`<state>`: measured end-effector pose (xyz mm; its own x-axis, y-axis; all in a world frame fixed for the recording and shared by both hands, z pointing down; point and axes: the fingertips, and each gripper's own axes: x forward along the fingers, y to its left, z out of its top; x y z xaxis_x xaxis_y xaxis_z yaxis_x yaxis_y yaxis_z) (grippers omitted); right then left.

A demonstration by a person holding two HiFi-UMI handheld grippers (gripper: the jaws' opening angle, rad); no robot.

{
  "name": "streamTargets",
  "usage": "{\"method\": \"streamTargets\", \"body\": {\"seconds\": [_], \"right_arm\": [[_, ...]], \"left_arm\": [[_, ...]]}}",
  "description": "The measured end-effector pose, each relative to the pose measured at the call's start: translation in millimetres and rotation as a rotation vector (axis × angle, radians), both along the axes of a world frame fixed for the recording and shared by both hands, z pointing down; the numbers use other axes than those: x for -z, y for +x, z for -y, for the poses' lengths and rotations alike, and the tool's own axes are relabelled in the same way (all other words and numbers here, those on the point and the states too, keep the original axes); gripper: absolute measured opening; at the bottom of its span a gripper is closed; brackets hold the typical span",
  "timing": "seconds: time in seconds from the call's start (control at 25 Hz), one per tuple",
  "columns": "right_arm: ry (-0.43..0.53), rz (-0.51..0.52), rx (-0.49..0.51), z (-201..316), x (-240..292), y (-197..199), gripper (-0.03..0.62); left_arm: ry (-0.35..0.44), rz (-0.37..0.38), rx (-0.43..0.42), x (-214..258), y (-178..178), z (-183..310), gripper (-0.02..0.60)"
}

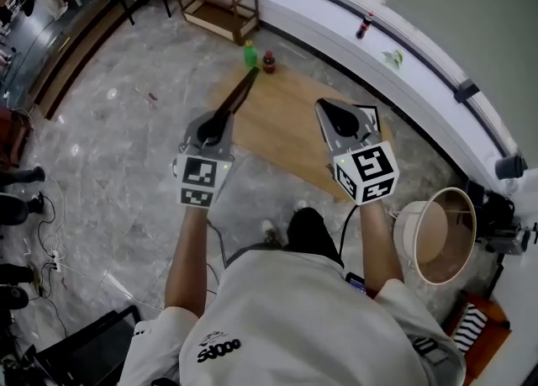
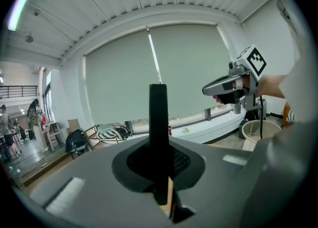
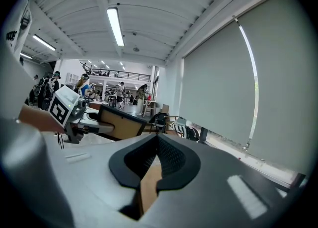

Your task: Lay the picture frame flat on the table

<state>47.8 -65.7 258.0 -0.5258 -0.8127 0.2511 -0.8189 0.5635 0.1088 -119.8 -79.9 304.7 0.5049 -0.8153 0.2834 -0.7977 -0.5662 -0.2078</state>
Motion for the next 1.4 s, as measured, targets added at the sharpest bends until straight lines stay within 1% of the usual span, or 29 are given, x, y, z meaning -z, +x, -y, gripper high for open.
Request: {"method": "streamTargets", "body": {"seconds": [0.24, 0.44, 0.56, 0.76, 0.92, 1.12, 1.4], "right_arm": [[-0.054, 0.027, -0.013, 41, -38, 10, 0.003], [-0.1, 0.019, 0.007, 84, -64, 12, 0.003], [-0.133, 0.013, 0.01, 113, -82, 14, 0.003], [-0.192, -0.013, 0.028, 162, -118, 15, 0.003], [-0.248, -0.024, 0.033, 198, -149, 16, 0.003], [-0.322, -0.023, 0.047, 234, -190, 10, 0.003], [-0.44, -0.027, 0.06, 263, -261, 5, 0.003]], "left_arm": [[-0.069, 0.014, -0.017, -34, 12, 33, 0.018], [-0.137, -0.018, 0.016, -60, 10, 67, 0.018], [-0.194, -0.042, 0.028, -81, 10, 90, 0.018], [-0.274, -0.039, 0.031, -121, 14, 134, 0.018], [-0.33, -0.058, 0.043, -151, 16, 168, 0.018], [-0.395, -0.036, 0.069, -198, 8, 201, 0.019], [-0.535, -0.048, 0.096, -279, 1, 228, 0.02]]}}
